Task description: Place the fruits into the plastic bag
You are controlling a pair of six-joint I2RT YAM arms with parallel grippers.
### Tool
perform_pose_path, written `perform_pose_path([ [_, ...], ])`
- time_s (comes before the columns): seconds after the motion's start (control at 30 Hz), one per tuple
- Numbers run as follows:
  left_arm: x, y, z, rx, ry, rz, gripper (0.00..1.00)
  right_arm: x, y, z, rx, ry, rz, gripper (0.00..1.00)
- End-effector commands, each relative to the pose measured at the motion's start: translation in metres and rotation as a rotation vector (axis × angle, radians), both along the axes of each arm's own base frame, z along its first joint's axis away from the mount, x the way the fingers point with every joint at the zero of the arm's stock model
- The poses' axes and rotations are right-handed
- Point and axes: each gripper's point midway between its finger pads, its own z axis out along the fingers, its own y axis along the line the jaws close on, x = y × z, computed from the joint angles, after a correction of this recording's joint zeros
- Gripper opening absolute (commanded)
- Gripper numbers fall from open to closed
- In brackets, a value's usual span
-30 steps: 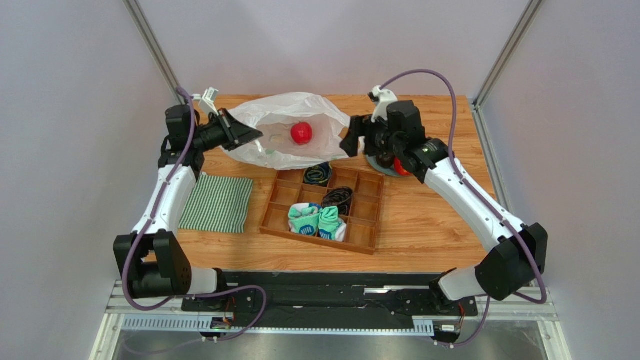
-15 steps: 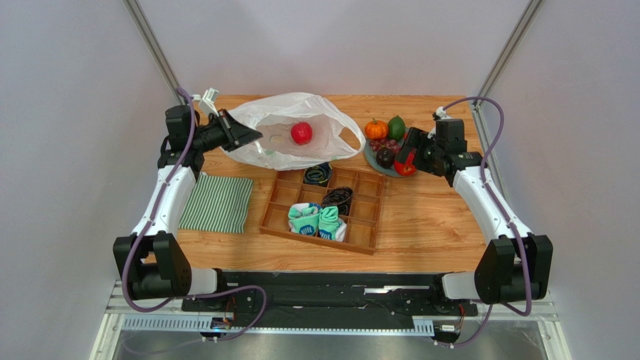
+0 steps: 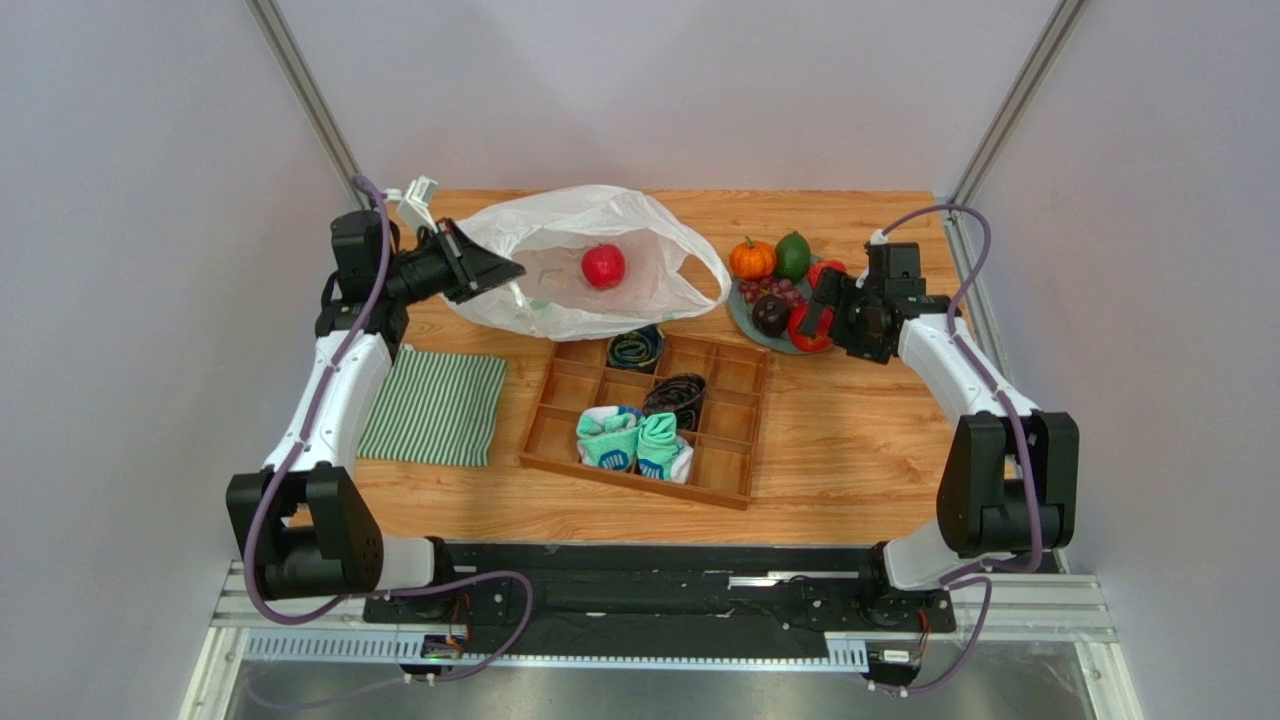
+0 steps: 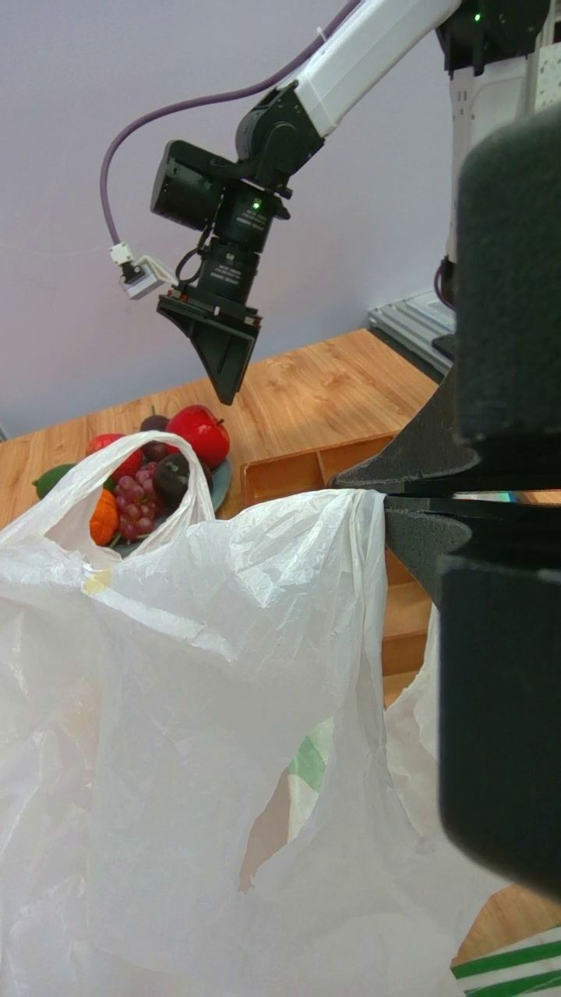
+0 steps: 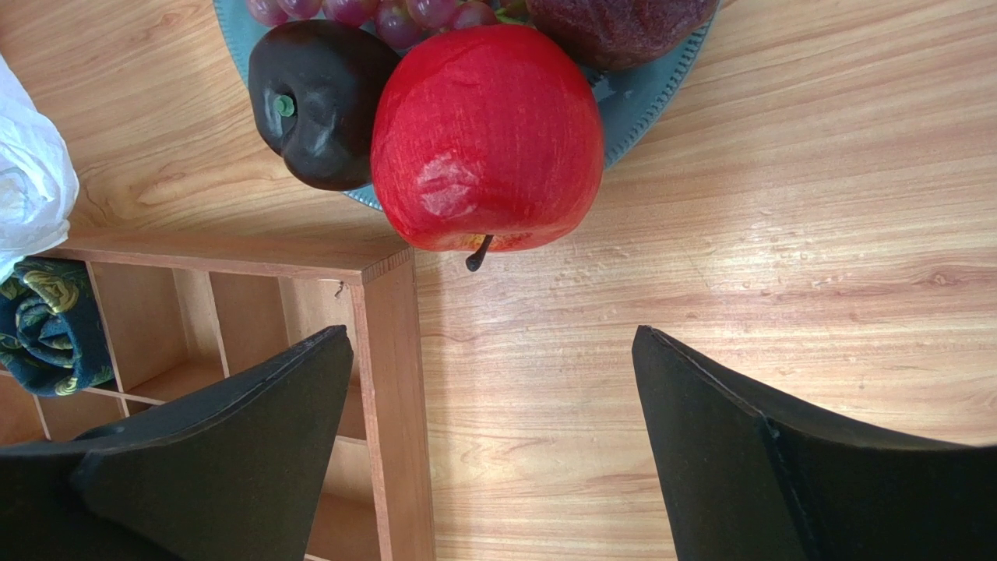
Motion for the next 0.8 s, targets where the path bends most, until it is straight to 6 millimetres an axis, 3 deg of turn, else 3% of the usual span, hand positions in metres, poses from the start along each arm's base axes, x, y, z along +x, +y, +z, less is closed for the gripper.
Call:
perform_pose_path([
  [0.0, -0.002, 0.0, 0.03, 0.021, -0.103, -0.009, 0.0, 0.025, -0.002, 0.015, -0.007, -0.083, 0.001, 0.96],
  [0.4, -0.002, -0.001, 0.028, 0.017, -0.097, -0.015, 0.0, 0.06, -0.008, 0.017, -0.044, -0.113, -0.017, 0.97],
  [0.77, -0.002, -0.001, 0.028, 0.017, -0.094, -0.018, 0.0, 0.072, -0.009, -0.013, -0.045, -0.05, -0.021, 0.92],
])
